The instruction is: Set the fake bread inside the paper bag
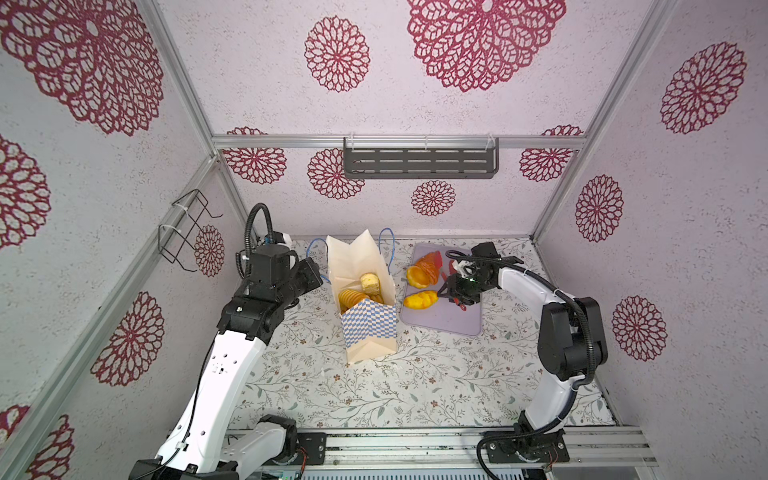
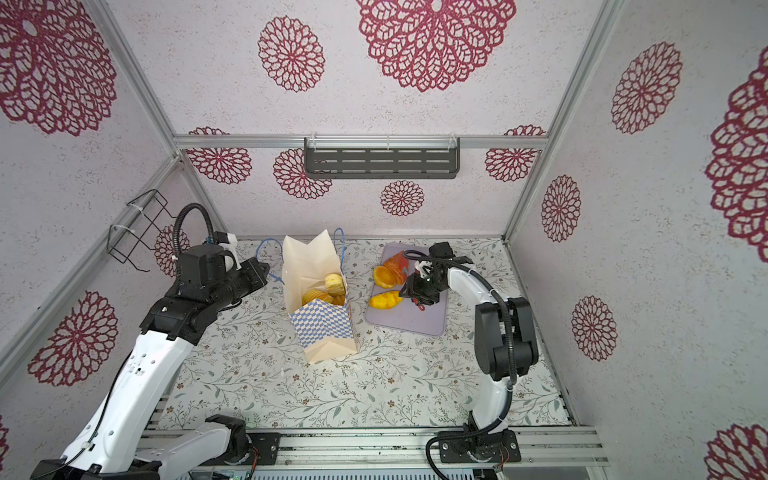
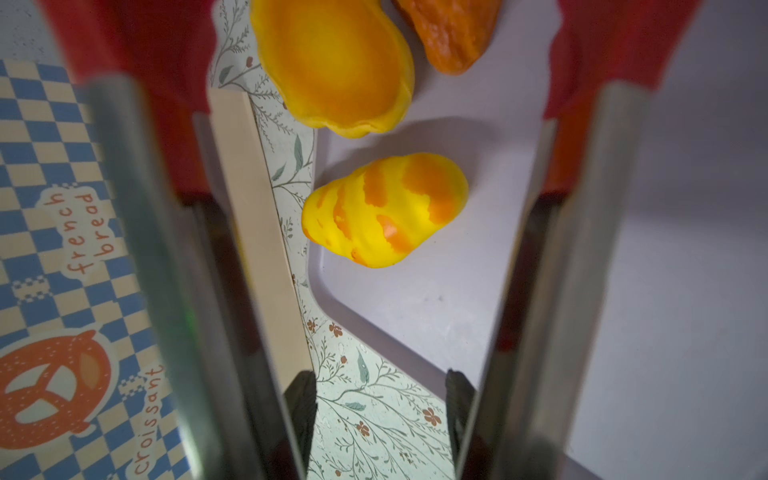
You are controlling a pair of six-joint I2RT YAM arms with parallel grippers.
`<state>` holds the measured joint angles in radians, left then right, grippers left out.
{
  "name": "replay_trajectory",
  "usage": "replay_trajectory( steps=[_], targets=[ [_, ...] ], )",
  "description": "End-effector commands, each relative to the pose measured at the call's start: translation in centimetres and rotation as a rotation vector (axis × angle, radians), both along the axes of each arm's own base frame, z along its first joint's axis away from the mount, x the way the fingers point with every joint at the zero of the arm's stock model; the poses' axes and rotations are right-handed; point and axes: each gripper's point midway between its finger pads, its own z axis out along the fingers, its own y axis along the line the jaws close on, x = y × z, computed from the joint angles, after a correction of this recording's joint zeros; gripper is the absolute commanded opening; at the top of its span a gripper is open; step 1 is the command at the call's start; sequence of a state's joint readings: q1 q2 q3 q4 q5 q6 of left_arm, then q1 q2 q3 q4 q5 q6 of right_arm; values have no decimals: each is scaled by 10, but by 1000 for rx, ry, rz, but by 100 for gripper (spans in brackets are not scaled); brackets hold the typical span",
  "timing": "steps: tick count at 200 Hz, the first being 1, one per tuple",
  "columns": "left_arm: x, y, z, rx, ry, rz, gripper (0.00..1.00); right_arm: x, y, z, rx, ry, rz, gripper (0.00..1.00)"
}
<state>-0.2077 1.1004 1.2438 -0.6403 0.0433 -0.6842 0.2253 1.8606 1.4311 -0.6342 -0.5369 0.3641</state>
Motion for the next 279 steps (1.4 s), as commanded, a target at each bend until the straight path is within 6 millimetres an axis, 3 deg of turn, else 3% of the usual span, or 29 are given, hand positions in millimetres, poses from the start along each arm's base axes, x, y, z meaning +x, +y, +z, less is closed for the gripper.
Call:
replay_trajectory(
  steps=[1,60,125,174,247,279],
  targets=[
    [-1,3,5,1,-30,5,3,10,3,18,44,-24,-2,53],
    [2,2,3,11,-10,-2,8,13,-2,13,16,-18,-10,52],
    [4,2,10,13,-35,-7,37,9,-9,13,-32,-12,-12,51],
    [3,5,7,14,-36,-1,51,6,-13,10,-66,1,5,51],
    [-2,7,8,15,-65,-5,58,0,-20,12,-115,51,58,54],
    [-2,5,4,22,-55,-21,59,-1,-17,4,-107,84,67,55]
  ],
)
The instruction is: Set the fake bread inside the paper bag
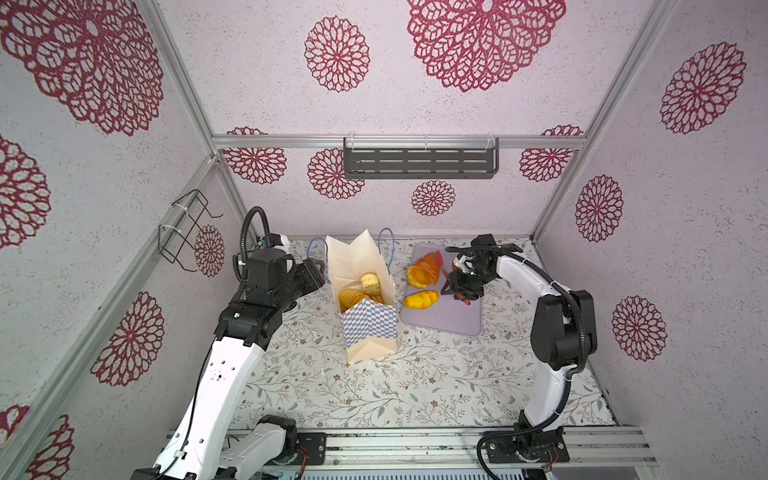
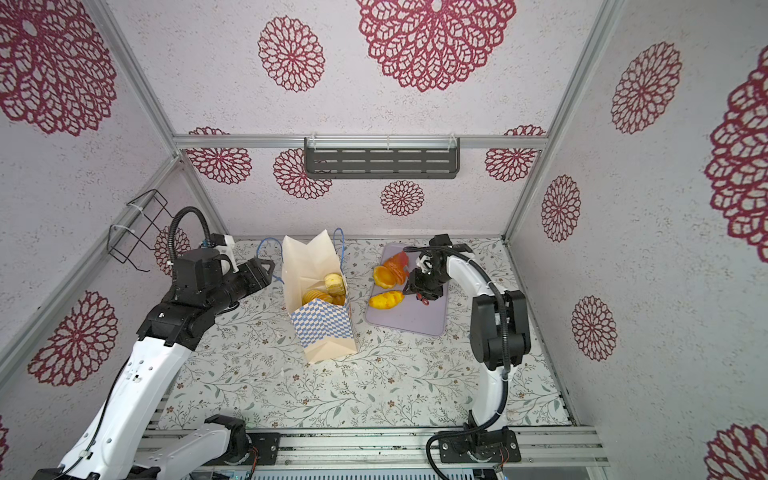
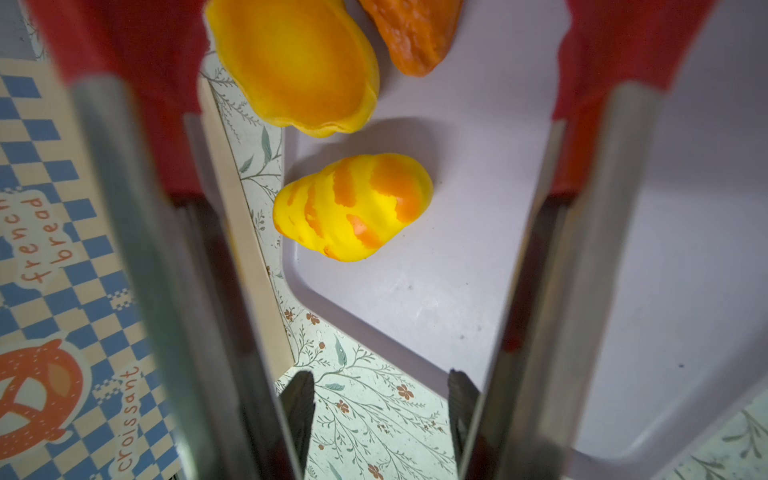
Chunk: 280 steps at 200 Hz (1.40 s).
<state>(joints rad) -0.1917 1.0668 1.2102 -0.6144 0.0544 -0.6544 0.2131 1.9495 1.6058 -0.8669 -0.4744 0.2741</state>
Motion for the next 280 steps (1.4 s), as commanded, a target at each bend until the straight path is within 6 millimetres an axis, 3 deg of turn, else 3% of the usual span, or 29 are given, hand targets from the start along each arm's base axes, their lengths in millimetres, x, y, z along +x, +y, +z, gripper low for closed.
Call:
replay_trajectory(
  steps=[1,202,251,280],
  targets=[
    [2,1,2,7,-23,-12,59,-1,-2,6,-1,4,25,55],
    [-10,10,0,-11,-36,-1,60,24,18,-23,82,91,44,49],
    [-8,10,2,-18,-38,2,60,21,12,-30,61,81,18,31],
    [-8,10,4,-17,-40,-1,60,17,4,-25,61,56,-12,23]
  ],
)
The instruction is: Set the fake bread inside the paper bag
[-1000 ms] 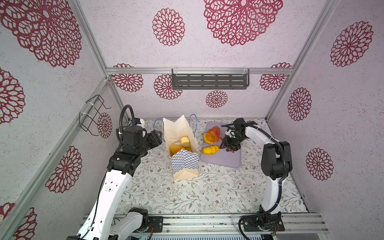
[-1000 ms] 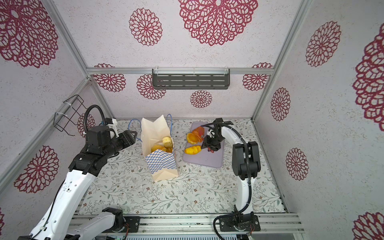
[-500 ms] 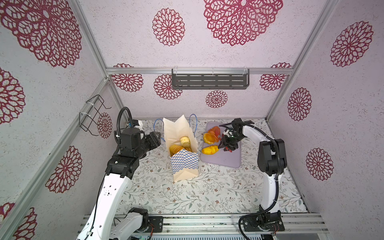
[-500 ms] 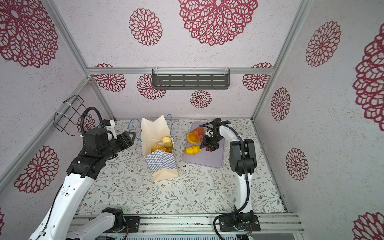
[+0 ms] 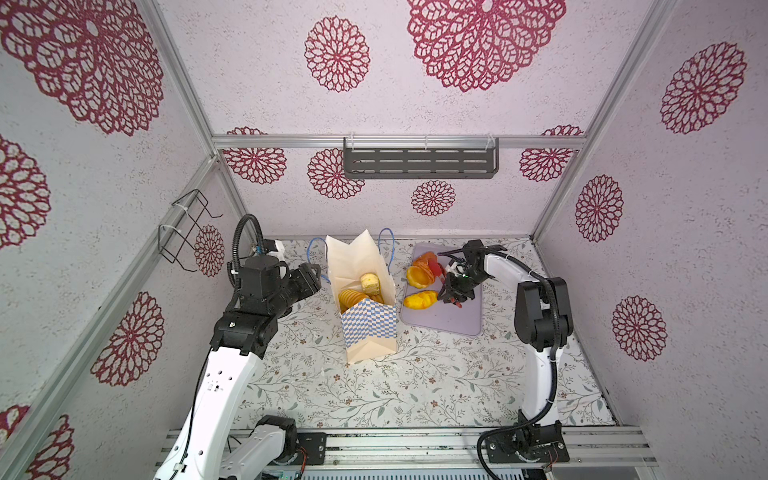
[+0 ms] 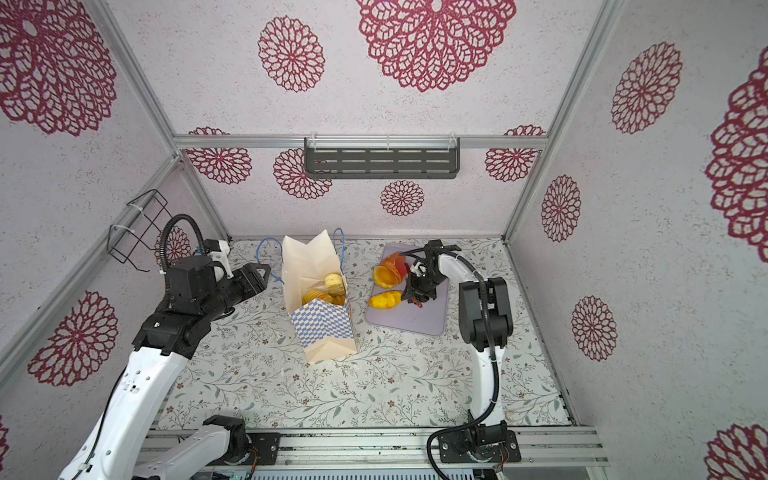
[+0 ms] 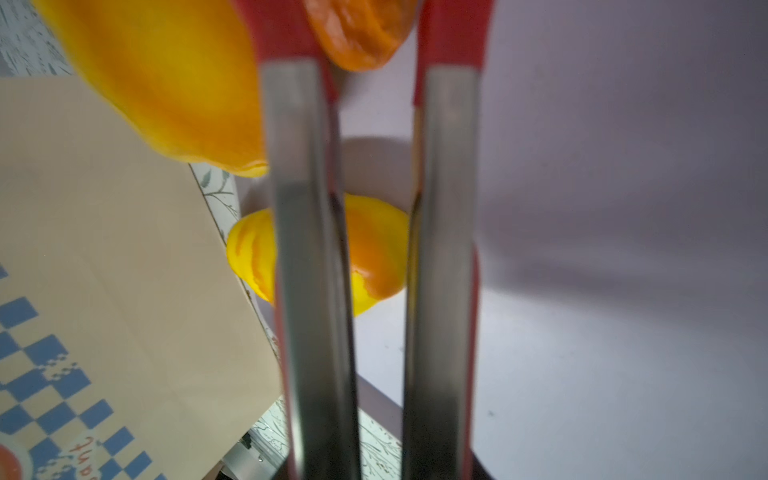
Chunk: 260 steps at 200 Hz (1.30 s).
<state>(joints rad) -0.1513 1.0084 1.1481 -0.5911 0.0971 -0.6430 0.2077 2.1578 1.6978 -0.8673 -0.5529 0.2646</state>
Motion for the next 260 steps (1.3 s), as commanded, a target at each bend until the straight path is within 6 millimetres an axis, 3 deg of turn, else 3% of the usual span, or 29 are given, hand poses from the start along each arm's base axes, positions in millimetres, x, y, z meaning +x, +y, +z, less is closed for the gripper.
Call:
replay_trajectory(
  steps=[1,40,130,201,240,260],
  targets=[
    [2,2,8,-4,-21,2,60,2,-9,29,9,-69,-34,23],
    [1,3,9,-4,-22,11,61,-4,-20,51,22,-124,-77,16],
    [2,8,13,19,-10,14,61,-23,-18,121,89,-259,-95,11],
    [6,10,14,-18,-32,46,61,-33,-8,221,178,-472,-97,8],
    [9,8,13,-29,-21,43,60,-42,15,289,231,-615,-54,7],
    [9,6,12,-49,-27,38,60,-55,38,330,284,-691,0,7]
  ],
)
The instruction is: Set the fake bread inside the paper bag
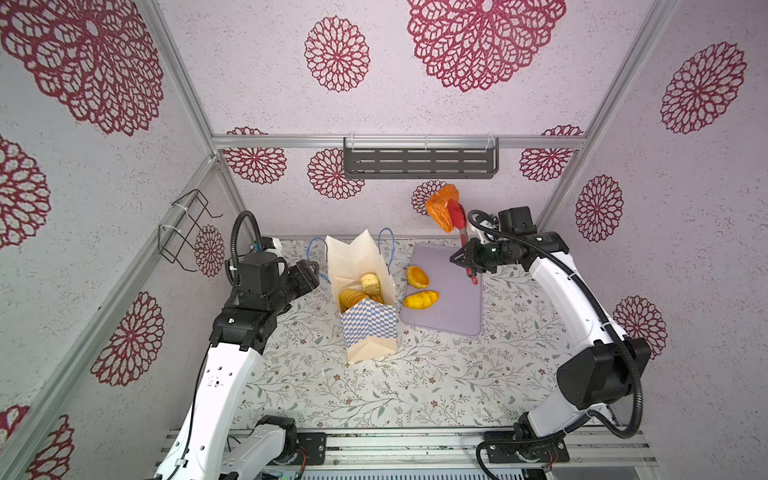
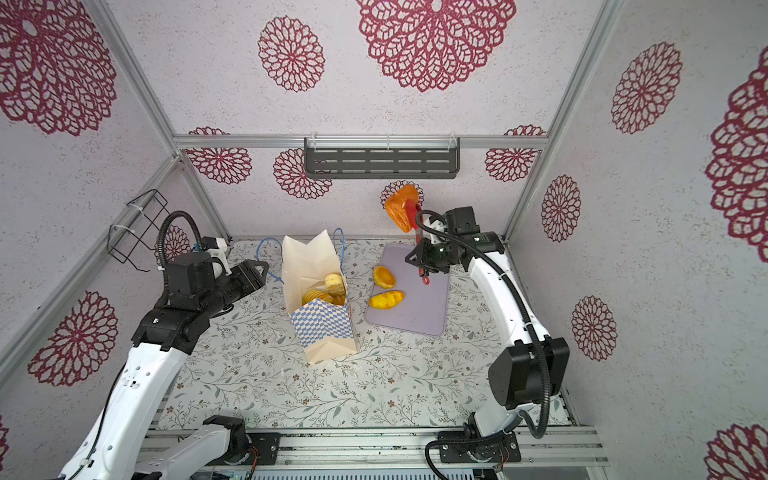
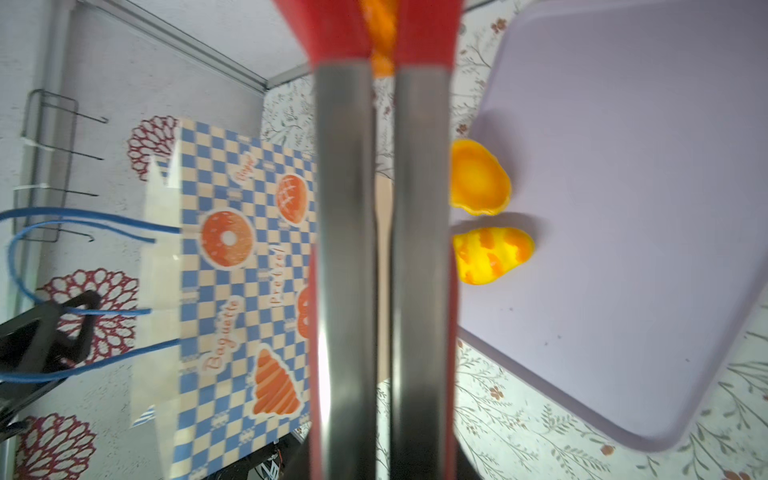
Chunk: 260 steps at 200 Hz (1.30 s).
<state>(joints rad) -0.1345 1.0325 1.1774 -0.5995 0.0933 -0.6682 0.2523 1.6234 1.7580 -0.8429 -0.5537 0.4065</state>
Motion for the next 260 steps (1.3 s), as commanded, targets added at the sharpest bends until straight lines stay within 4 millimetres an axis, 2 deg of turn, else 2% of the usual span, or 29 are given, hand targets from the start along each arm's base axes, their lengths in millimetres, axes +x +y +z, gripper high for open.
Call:
replay_trajectory(
  steps=[1,22,35,61,83,127,149,176,194,228,241,260],
  targets=[
    [4,0,7,-29,-35,7,59,-26,27,83,85,-186,78,6],
    [7,-1,8,-29,-33,-1,56,-48,61,117,108,-255,169,6],
    [9,-3,12,-25,-22,-14,53,-65,85,127,130,-271,235,7],
    [10,-2,15,-34,-48,-2,49,-93,121,121,119,-259,316,7],
    [10,-1,20,-25,-45,-1,43,-112,139,109,78,-240,372,6],
    [13,-2,20,-36,-45,-2,32,-134,143,67,-92,-178,386,6],
    [15,-3,16,-38,-35,-7,27,-149,146,51,-154,-152,425,6],
    [17,-3,15,-35,-30,-4,20,-156,143,35,-220,-131,434,6],
    [17,-4,18,-37,-34,-10,14,-158,143,30,-234,-119,441,12],
    [18,-5,23,-21,-30,-22,6,-157,142,23,-269,-118,458,30],
    [19,-6,24,-22,-30,-29,5,-156,143,21,-274,-119,462,39],
    [21,-7,26,-23,-33,-29,5,-154,145,21,-273,-124,464,44]
  ],
)
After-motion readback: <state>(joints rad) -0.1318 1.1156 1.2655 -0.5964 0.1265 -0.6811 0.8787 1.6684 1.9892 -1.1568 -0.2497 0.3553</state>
